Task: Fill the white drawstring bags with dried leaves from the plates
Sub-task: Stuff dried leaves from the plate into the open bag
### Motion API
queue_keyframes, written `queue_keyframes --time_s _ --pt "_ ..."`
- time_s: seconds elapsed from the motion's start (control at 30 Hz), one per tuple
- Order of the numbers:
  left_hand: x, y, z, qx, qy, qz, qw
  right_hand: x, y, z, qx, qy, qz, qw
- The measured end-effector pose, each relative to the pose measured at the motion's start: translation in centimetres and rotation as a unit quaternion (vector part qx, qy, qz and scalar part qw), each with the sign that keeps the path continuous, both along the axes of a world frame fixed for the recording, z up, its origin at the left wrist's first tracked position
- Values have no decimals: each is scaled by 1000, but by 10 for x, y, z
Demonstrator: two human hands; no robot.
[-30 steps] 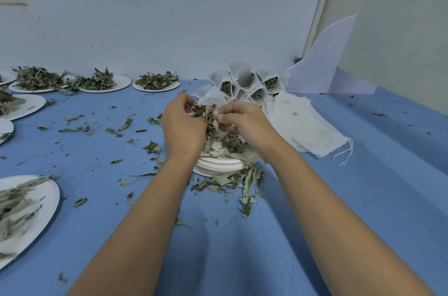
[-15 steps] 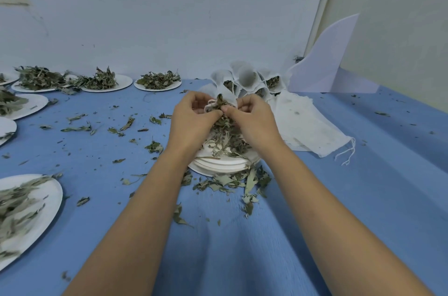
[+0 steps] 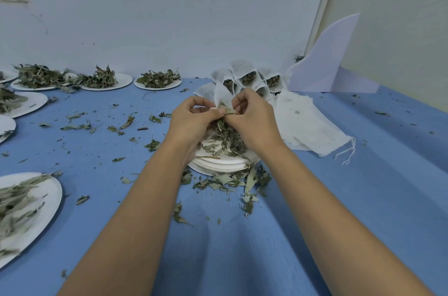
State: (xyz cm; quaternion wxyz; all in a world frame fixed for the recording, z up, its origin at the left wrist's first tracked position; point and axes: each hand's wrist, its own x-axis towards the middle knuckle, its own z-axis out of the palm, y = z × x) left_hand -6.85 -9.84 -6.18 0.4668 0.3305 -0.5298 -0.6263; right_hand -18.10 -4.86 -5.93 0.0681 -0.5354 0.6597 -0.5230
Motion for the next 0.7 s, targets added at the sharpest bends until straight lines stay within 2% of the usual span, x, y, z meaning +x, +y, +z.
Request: queue_keyframes --time_s 0.07,0.17,0.27,0.33,0.47,0.63,0.7 --pt "1 -2 1 23 12 3 1000 -3 2 6 25 -16 28 999" --pt "3 -6 0 29 24 27 999 -8 7 15 76 -91 98 988" --pt "4 -10 -3 32 26 60 997 -10 10 19 82 -151 160 972" --pt "3 -12 -6 15 11 77 997 -8 9 20 69 -137 140 978" --pt "-4 -12 -9 -32 -33 118 992 -1 6 16 65 -53 65 994" --pt "-6 -15 -14 -18 -54 205 977 3 10 18 87 -123 159 976" --pt "-7 -13 -13 -25 -57 224 973 5 8 17 81 -108 134 982"
